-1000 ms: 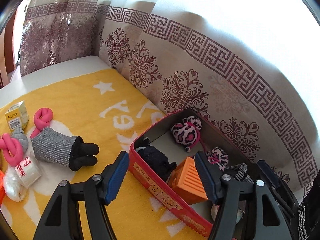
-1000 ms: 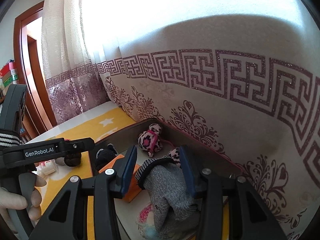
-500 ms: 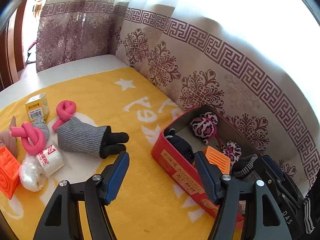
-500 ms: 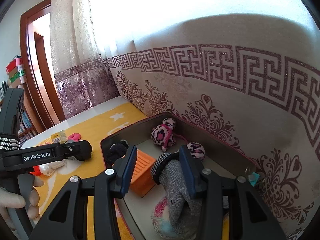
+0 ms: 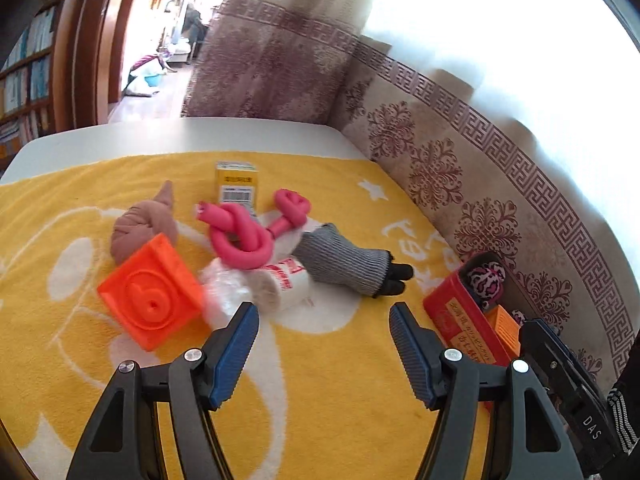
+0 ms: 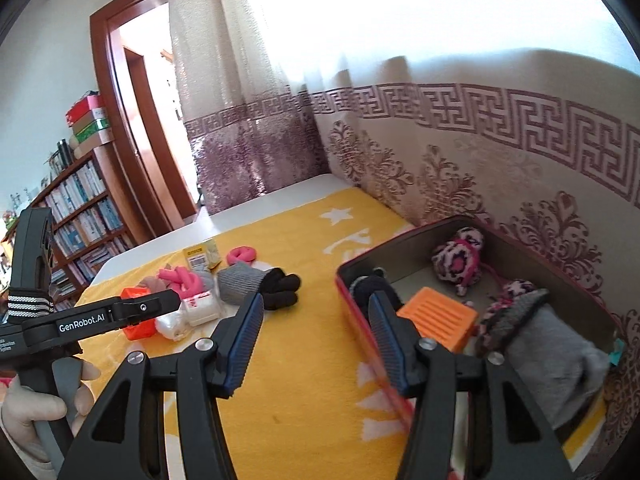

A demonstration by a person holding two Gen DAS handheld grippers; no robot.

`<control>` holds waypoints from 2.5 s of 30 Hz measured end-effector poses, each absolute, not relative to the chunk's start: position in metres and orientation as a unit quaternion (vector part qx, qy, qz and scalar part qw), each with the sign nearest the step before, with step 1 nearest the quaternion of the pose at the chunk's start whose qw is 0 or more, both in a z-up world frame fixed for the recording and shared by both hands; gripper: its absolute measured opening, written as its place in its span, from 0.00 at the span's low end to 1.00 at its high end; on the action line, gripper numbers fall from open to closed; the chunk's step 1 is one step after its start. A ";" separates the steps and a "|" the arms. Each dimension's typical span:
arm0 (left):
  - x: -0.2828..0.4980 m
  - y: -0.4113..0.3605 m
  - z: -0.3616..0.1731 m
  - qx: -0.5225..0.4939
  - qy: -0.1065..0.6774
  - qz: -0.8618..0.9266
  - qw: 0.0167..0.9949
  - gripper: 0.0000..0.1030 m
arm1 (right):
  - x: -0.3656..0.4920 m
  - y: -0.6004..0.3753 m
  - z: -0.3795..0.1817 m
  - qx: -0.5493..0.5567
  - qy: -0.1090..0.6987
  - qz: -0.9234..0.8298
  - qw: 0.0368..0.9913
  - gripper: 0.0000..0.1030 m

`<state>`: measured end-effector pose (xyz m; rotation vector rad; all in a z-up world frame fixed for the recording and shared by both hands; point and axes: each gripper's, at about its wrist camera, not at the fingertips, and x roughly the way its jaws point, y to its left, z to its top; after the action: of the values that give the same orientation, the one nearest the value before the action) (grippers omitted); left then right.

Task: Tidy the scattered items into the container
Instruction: 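Withdraw both open tools from the box back to the pile, then grasp the orange embossed cube with the left tool while right tool grasps the white tape roll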

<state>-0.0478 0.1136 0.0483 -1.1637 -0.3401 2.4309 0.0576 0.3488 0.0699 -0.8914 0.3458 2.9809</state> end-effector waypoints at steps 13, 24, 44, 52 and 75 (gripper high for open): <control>-0.062 0.022 0.033 -0.397 -0.163 0.899 0.087 0.67 | 0.001 0.282 0.056 -0.335 0.071 0.937 -0.071 0.59; -0.069 0.029 0.011 -0.426 -0.158 0.887 0.088 0.67 | -0.038 0.256 0.040 -0.390 0.069 0.910 -0.125 0.59; -0.072 0.027 0.004 -0.431 -0.200 0.872 0.117 0.71 | -0.096 0.235 -0.012 -0.444 0.068 0.878 -0.164 0.47; -0.079 0.039 0.005 -0.432 -0.208 0.870 0.117 0.71 | -0.101 0.242 -0.014 -0.446 0.096 0.874 -0.170 0.47; -0.070 0.038 0.012 -0.411 -0.185 0.885 0.116 0.58 | -0.088 0.256 -0.002 -0.419 0.124 0.887 -0.149 0.42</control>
<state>-0.0698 0.0383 0.0117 -1.2035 -0.5408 2.5927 -0.0875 0.2557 -0.0023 -1.4598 0.4326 3.0864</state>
